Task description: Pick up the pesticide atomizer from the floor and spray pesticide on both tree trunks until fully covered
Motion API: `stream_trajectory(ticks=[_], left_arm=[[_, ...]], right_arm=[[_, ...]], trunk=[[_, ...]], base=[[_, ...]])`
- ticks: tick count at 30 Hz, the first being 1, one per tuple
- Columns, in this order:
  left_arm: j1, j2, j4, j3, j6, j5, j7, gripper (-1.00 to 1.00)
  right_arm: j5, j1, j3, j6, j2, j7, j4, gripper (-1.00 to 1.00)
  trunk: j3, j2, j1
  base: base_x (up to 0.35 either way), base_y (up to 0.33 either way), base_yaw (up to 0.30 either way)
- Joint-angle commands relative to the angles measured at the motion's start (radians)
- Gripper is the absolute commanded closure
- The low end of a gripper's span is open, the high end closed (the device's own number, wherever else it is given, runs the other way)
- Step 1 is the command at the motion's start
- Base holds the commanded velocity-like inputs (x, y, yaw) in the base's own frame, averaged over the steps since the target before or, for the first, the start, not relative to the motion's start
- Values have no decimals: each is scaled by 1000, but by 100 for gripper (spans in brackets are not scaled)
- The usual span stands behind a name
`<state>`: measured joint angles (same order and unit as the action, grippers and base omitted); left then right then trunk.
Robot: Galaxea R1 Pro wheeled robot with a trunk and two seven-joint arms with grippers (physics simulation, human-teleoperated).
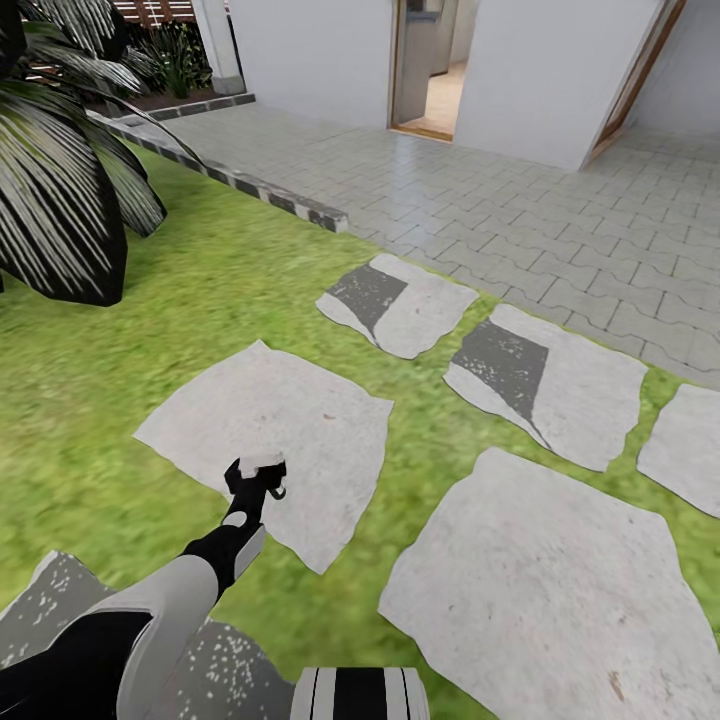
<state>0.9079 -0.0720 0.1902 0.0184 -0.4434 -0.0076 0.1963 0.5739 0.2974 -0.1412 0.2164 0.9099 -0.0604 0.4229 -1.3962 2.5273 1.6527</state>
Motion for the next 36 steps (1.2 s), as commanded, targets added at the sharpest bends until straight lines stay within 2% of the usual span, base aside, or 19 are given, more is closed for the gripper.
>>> stream_trajectory(ticks=[1,4,6,17,21,28,31,36], left_arm=[[0,0,0,0,0,0,0,-100],[0,0,0,0,0,0,0,-100],[0,0,0,0,0,0,0,-100],[0,0,0,0,0,1,0,-100],[0,0,0,0,0,1,0,-100],[0,0,0,0,0,1,0,-100],[0,0,0,0,0,1,0,-100],[0,0,0,0,-1,1,0,-100]], right_arm=[[0,0,0,0,-4,0,0,-100],[0,0,0,0,-13,2,0,-100],[0,0,0,0,-14,2,0,-100],[0,0,0,0,-18,2,0,-100],[0,0,0,0,-19,2,0,-100],[0,0,0,1,-20,2,0,-100],[0,0,0,1,-20,2,0,-100],[1,0,0,1,-24,2,0,-100]], trunk=[[0,0,0],[0,0,0],[-8,0,1],[-8,0,1],[-23,1,3],[-23,1,3],[-35,2,4],[-35,2,4]], base=[[0,-3,0],[0,-2,0],[0,0,0],[0,0,0],[0,0,0],[0,0,0],[0,0,0],[0,0,0]])
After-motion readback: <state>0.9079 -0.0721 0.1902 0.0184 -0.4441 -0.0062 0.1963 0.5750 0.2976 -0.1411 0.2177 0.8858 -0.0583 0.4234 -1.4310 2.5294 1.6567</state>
